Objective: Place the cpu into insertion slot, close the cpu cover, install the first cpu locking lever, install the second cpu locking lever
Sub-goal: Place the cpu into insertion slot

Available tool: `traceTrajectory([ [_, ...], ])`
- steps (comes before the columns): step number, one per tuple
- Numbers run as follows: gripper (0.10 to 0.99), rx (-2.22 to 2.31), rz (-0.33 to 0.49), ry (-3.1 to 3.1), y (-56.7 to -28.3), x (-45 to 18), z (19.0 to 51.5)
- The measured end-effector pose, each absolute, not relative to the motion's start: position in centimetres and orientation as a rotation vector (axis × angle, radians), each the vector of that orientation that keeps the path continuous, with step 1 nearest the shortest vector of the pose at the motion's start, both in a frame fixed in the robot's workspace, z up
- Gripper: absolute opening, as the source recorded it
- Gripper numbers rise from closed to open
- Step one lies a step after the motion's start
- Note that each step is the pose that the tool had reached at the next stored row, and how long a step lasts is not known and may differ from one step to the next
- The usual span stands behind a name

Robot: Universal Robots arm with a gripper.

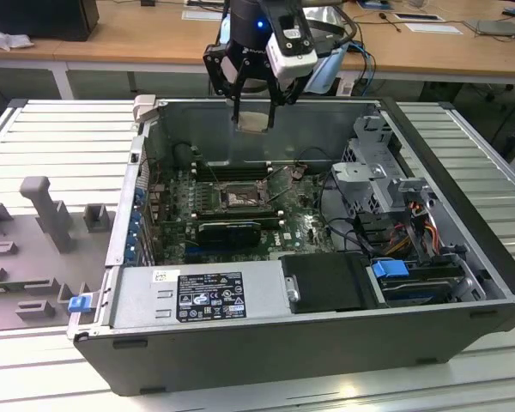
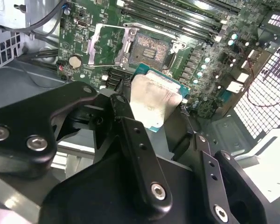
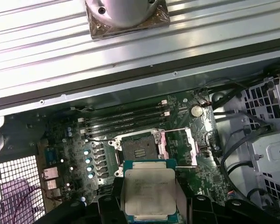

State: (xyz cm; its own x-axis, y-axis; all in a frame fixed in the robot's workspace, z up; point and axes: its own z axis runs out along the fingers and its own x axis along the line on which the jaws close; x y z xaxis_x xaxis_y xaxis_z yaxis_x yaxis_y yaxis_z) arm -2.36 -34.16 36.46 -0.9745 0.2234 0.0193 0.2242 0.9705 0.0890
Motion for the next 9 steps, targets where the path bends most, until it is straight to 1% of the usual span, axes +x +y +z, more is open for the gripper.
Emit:
traceTrajectory([
  [9,0.525,-0.589,-0.141,-3.081,-34.15,-2.36,36.41],
])
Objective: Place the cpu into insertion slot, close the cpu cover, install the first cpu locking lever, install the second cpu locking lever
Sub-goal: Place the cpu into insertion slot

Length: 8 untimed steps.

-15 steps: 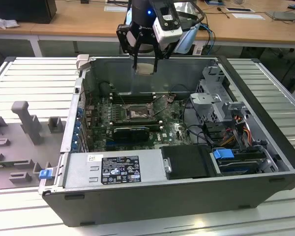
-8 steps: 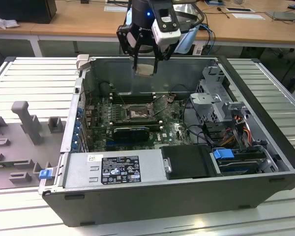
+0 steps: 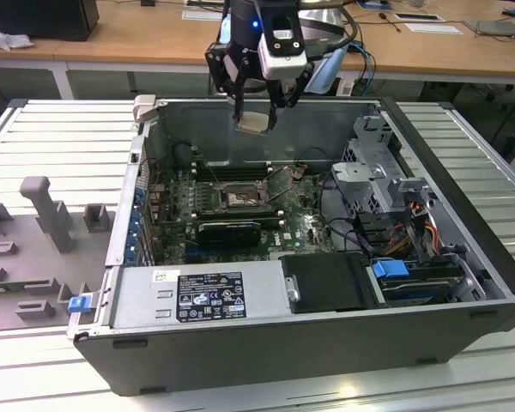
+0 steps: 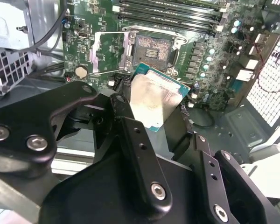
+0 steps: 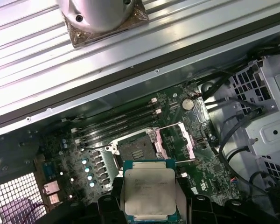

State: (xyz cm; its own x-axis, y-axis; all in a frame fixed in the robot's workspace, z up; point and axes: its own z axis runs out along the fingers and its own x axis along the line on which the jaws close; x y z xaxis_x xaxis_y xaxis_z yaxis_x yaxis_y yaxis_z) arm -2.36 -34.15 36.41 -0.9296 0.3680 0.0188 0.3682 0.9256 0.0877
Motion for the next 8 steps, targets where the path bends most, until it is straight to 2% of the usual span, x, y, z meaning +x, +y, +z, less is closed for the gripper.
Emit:
traceTrajectory([
  [8,0.525,-0.703,-0.141,-3.06,-34.15,-2.36,36.41],
])
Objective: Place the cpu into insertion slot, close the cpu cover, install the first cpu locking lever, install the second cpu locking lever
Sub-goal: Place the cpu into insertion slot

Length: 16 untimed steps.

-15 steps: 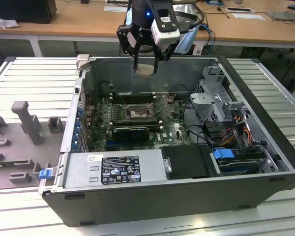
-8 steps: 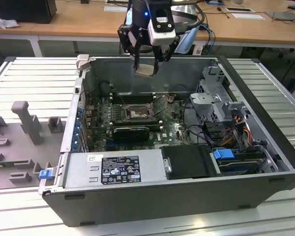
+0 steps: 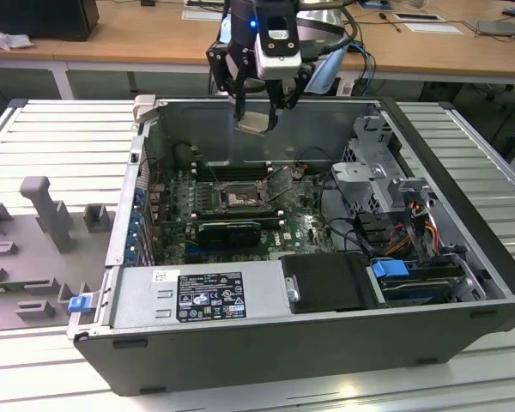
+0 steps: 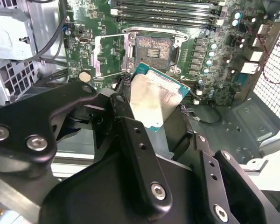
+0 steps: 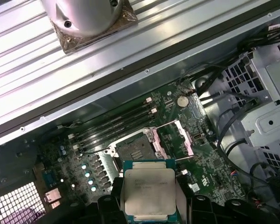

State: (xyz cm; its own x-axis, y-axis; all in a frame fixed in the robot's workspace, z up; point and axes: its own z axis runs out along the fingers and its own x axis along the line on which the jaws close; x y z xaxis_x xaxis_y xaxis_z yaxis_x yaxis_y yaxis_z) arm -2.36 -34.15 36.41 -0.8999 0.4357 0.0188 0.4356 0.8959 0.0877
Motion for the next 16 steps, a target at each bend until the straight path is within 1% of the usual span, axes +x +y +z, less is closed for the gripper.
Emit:
traceTrajectory([
  [16,0.525,0.823,0.141,3.023,-34.15,-2.36,36.41],
])
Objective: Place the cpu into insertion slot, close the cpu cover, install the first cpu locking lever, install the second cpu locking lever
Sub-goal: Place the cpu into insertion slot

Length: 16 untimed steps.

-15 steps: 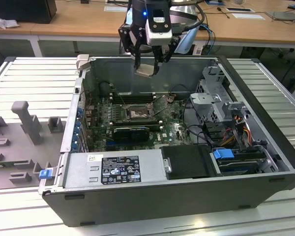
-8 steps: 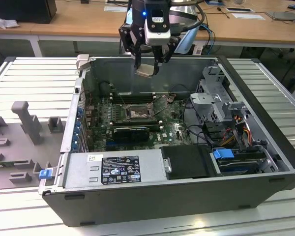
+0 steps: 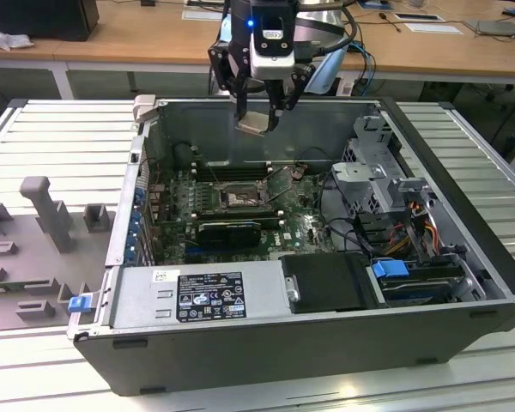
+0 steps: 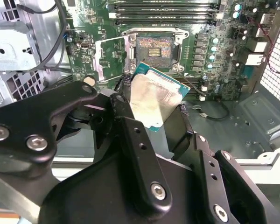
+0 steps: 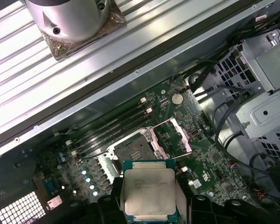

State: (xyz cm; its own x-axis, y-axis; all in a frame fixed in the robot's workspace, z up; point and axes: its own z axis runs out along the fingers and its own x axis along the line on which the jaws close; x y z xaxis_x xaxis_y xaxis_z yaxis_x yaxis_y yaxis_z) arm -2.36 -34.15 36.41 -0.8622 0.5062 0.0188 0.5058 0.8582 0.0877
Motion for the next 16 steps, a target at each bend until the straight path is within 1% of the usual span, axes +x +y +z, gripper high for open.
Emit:
traceTrajectory([
  [16,0.525,0.998,0.14,2.965,-34.16,-2.36,36.41],
])
